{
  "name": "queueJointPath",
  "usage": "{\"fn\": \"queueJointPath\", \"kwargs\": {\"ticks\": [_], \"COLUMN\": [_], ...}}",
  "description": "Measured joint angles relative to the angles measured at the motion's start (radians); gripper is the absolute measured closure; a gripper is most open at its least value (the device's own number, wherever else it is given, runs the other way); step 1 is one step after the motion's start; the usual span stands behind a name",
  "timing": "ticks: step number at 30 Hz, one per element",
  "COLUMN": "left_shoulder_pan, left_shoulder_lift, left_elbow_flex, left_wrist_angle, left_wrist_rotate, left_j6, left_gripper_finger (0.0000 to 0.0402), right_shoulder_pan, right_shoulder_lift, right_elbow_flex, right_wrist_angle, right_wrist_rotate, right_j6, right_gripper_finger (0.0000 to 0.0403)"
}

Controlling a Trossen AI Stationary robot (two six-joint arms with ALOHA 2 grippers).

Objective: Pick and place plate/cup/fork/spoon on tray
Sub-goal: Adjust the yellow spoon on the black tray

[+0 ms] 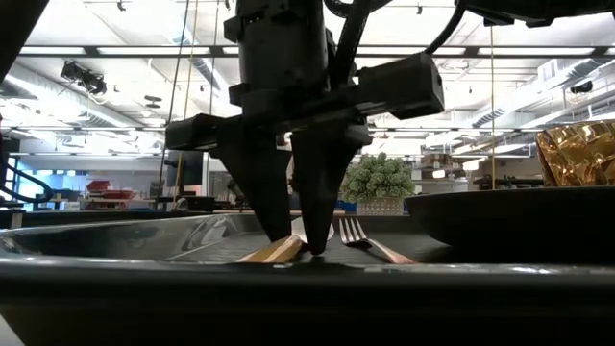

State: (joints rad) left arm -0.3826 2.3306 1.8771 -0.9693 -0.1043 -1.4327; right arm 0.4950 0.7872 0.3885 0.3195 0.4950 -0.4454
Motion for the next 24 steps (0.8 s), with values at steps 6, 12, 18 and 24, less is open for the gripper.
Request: {"fn": "queueJointPath", "kwargs": {"ticks": [6, 12, 18, 24], "left_shoulder_pan": [0.005, 0.009, 0.010, 0.013], "left_shoulder_lift": [0.002, 0.002, 0.004, 0.005], "left_elbow_flex": [-0.001, -0.002, -0.002, -0.003], "left_wrist_angle": [-0.006, -0.006, -0.004, -0.003], "left_wrist_rotate": [0.004, 0.008, 0.006, -0.001], "left_j6": [-0.028, -0.075, -0.139, -0.236], "left_gripper_finger": [0.0308, 0.0345, 0.0351, 0.0345], "right_shoulder_pan": [0.000, 0.000, 0.000, 0.000], "right_shoulder_lift": [0.000, 0.000, 0.000, 0.000], "right_elbow_flex": [0.000, 0.000, 0.000, 0.000], "right_wrist_angle": [0.001, 0.000, 0.000, 0.000], "right_wrist_rotate": [0.000, 0.000, 0.000, -0.009], "right_j6": [0.000, 0.001, 0.001, 0.007], "right_gripper_finger": [0.0339, 0.0339, 0.0339, 0.0339]}}
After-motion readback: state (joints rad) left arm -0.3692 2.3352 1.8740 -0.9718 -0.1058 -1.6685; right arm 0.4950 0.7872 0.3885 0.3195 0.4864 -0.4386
